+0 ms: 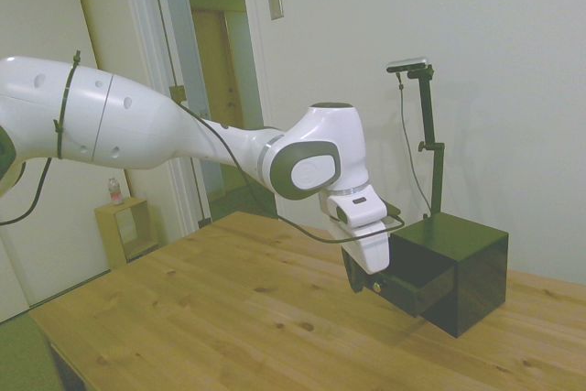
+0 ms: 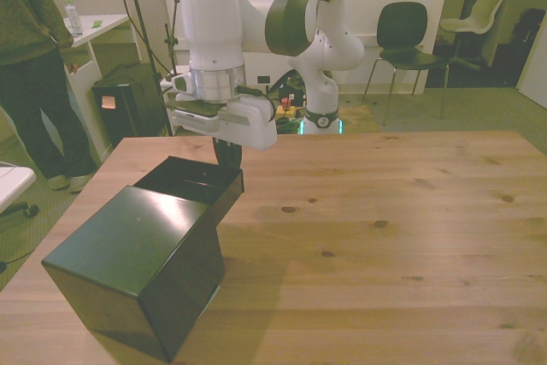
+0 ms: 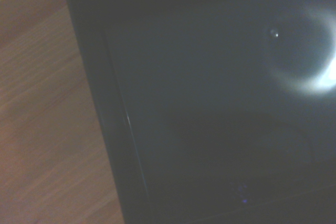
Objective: Close the top drawer
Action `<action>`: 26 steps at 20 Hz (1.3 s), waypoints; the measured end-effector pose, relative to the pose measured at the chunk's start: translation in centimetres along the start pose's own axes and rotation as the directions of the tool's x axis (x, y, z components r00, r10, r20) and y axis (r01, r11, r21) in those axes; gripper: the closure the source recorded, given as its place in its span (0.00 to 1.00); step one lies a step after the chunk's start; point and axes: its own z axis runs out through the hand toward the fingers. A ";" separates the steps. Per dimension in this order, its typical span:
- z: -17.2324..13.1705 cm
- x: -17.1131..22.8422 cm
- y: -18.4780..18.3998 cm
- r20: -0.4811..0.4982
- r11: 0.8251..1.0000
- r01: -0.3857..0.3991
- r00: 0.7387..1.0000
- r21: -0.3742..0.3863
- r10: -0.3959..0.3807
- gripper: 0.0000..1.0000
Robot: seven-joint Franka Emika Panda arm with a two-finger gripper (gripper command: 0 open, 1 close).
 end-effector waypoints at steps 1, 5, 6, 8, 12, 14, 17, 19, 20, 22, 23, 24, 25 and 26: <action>-0.2 0.1 -0.3 0.000 1.000 -0.002 1.000 0.001 0.002 1.00; -0.6 0.3 -1.2 0.004 1.000 -0.008 1.000 -0.003 0.008 1.00; -0.7 0.4 -1.4 0.007 1.000 -0.010 1.000 -0.005 0.010 1.00; -0.8 0.6 -1.5 0.013 1.000 -0.018 1.000 -0.009 0.018 1.00; -1.5 1.8 -1.8 0.005 0.999 -0.037 0.999 0.002 0.037 1.00; -1.8 2.5 -1.9 0.002 0.999 -0.048 0.999 0.009 0.048 1.00; -1.8 3.2 -2.0 0.010 0.998 -0.061 0.998 0.010 0.061 1.00; -1.9 3.6 -2.4 0.011 0.998 -0.066 0.998 0.011 0.066 1.00; -2.0 3.9 -2.7 0.011 0.998 -0.067 0.998 0.013 0.067 1.00; -2.3 4.3 -3.3 0.006 0.998 -0.068 0.998 0.019 0.068 1.00; -2.5 4.5 -3.6 0.005 0.998 -0.067 0.998 0.019 0.067 1.00; -2.6 4.6 -4.0 0.004 0.998 -0.066 0.998 0.020 0.066 1.00; -2.7 4.8 -4.3 0.004 0.998 -0.065 0.998 0.019 0.065 1.00; -2.7 5.0 -4.7 0.002 0.998 -0.064 0.998 0.020 0.064 1.00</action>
